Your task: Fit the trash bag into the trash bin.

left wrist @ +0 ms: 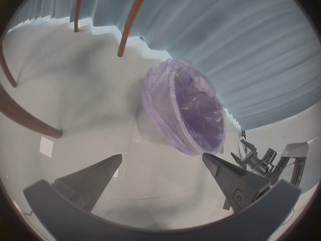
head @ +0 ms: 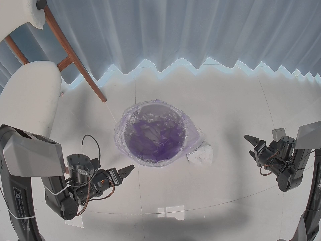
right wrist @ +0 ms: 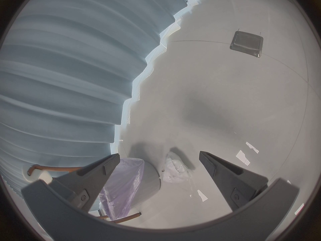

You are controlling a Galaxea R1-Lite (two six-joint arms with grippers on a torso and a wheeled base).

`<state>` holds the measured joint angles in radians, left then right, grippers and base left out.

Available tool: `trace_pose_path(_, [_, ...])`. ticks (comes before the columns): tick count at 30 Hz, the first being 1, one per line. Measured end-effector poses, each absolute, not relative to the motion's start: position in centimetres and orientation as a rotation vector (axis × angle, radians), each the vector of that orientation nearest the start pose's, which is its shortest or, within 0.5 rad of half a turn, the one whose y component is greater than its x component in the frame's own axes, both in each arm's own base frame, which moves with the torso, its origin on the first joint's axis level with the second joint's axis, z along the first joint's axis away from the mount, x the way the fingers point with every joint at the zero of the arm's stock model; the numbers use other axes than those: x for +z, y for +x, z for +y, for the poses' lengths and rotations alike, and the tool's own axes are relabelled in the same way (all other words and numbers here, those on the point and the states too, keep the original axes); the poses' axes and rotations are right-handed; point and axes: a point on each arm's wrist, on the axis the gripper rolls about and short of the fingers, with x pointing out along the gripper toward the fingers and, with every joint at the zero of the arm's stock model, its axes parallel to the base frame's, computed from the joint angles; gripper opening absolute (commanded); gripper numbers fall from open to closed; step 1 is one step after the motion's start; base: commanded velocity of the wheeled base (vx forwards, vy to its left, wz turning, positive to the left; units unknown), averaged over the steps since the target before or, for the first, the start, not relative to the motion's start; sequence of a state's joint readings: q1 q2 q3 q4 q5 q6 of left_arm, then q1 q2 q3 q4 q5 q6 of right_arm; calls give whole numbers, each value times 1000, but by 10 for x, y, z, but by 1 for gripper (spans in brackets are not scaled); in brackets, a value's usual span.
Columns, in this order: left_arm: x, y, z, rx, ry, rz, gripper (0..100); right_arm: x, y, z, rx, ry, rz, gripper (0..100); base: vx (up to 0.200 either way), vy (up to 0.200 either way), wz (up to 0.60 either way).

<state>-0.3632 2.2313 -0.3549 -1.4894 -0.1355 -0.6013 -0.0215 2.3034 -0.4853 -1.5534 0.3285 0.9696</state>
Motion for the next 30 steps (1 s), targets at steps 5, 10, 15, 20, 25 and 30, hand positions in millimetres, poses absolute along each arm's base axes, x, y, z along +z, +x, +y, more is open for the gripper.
trace_pose_path(5, [-2, 273, -95, -272, -658, 559, 100, 3, 332, 0, 151, 1004, 398, 100, 0, 0, 0])
trace_pose_path(10, [-7, 273, -86, -181, -822, 586, 100, -1, 336, 0, 150, 1007, 399, 100, 0, 0, 0])
trace_pose_path(15, [-8, 281, -77, -137, -852, 559, 100, -10, 344, -3, 141, 1019, 398, 100, 0, 0, 0])
trace_pose_path(20, [-7, 293, -75, -128, -862, 517, 100, -15, 349, -6, 127, 1051, 397, 100, 0, 0, 0])
trace_pose_path(25, [-4, 308, -77, -136, -877, 461, 100, -18, 352, -7, 105, 1165, 404, 100, 0, 0, 0])
trace_pose_path(30, [-5, 323, -80, -156, -892, 427, 100, -18, 356, -10, 99, 1187, 389, 100, 0, 0, 0])
